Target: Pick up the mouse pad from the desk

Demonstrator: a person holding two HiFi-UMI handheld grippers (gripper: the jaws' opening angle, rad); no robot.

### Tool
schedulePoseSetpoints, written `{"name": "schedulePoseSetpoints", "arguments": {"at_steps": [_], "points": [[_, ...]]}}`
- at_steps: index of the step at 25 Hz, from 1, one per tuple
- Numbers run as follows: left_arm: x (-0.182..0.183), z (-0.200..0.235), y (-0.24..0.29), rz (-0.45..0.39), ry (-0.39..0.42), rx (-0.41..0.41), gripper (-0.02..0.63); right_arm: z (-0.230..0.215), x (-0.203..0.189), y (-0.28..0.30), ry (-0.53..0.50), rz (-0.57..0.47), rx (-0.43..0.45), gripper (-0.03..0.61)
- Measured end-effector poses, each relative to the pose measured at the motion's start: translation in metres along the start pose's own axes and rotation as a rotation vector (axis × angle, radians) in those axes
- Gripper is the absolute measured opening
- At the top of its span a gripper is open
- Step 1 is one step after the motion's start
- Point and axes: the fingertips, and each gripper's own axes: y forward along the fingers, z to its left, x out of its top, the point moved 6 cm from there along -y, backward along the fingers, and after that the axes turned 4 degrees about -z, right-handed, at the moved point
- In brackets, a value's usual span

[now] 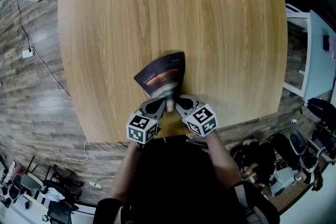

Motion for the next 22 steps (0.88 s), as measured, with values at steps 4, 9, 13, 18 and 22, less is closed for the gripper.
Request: {"name": "schedulePoseSetpoints", "arguments": {"at_steps": [4, 9, 13, 18, 22], "points": [[-0.001, -0.007, 0.000, 0.009, 0.018, -0.047, 0.023, 0.005, -0.001, -0.001, -0.006, -0.010, 0.029, 0.031], [-0.003, -0.014, -0.002, 0.009, 0.023, -0.071, 0.023, 0.010, -0.002, -0.007, -0.014, -0.019, 0.045, 0.031], [-0.005, -0.020, -0.003, 0.015, 0.041, -0.100, 0.021, 0.012, -0.005, -0.013, -0.022, -0.022, 0.064, 0.030], [-0.004, -0.027, -0.005, 0.008, 0.053, -0.113, 0.021, 0.015, -0.004, -0.021, -0.022, -0.043, 0.071, 0.029], [-0.003, -0.032, -0.009, 0.015, 0.068, -0.129, 0.021, 0.019, -0.003, -0.026, -0.023, -0.056, 0.075, 0.029]]}}
